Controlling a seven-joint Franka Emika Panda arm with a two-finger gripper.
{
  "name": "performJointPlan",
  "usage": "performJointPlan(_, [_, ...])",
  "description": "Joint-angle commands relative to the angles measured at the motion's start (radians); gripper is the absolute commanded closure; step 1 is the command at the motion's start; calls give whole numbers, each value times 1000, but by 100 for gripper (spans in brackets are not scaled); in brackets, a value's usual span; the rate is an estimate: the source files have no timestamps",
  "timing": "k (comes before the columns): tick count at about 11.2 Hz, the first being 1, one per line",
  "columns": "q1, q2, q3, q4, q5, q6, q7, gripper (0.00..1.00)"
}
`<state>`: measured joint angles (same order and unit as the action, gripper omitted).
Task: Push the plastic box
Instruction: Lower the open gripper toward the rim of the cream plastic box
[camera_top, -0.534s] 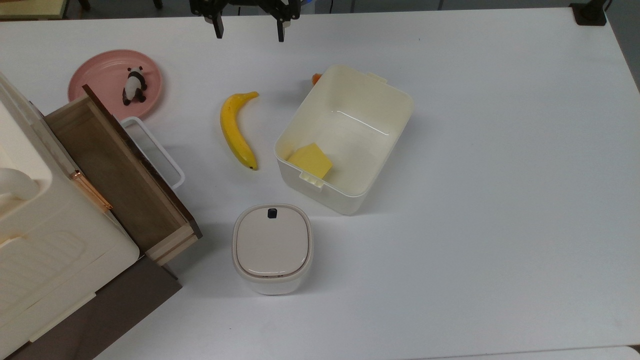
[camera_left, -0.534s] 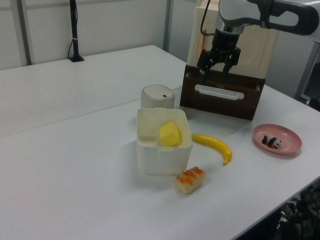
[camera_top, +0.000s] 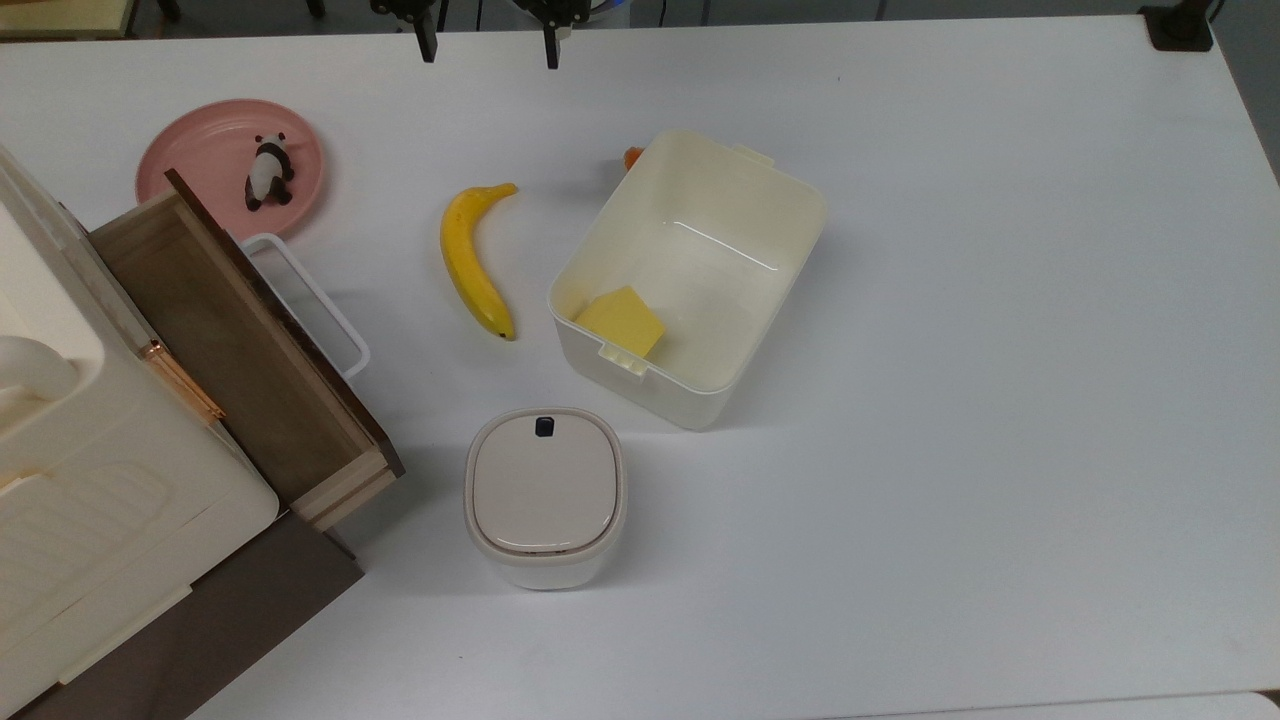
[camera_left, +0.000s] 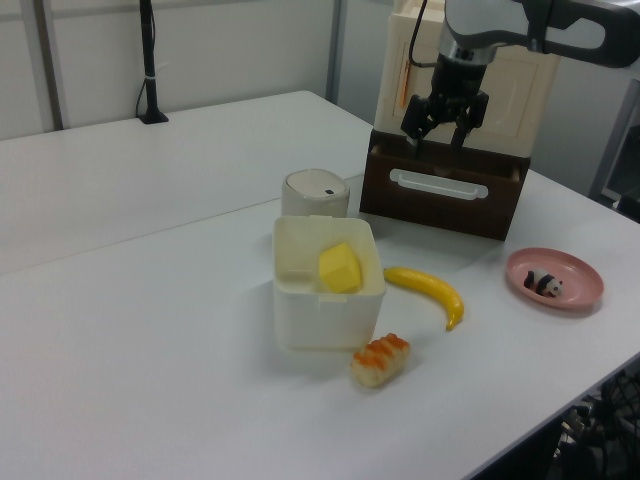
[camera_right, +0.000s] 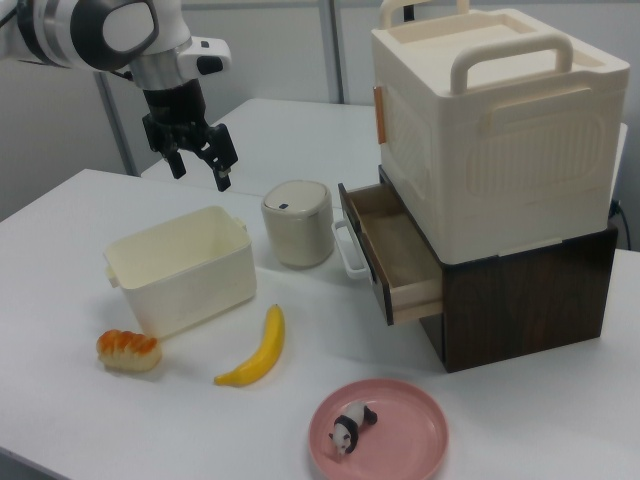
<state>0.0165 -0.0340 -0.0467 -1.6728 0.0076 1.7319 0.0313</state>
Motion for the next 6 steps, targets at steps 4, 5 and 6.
performJointPlan(4, [22,-35,-21,-38,25,-12,-34,0])
performJointPlan(5, [22,-35,-19,-42,25,-11,-36,0])
performJointPlan(6, [22,-35,-19,-44,25,-9,-36,0])
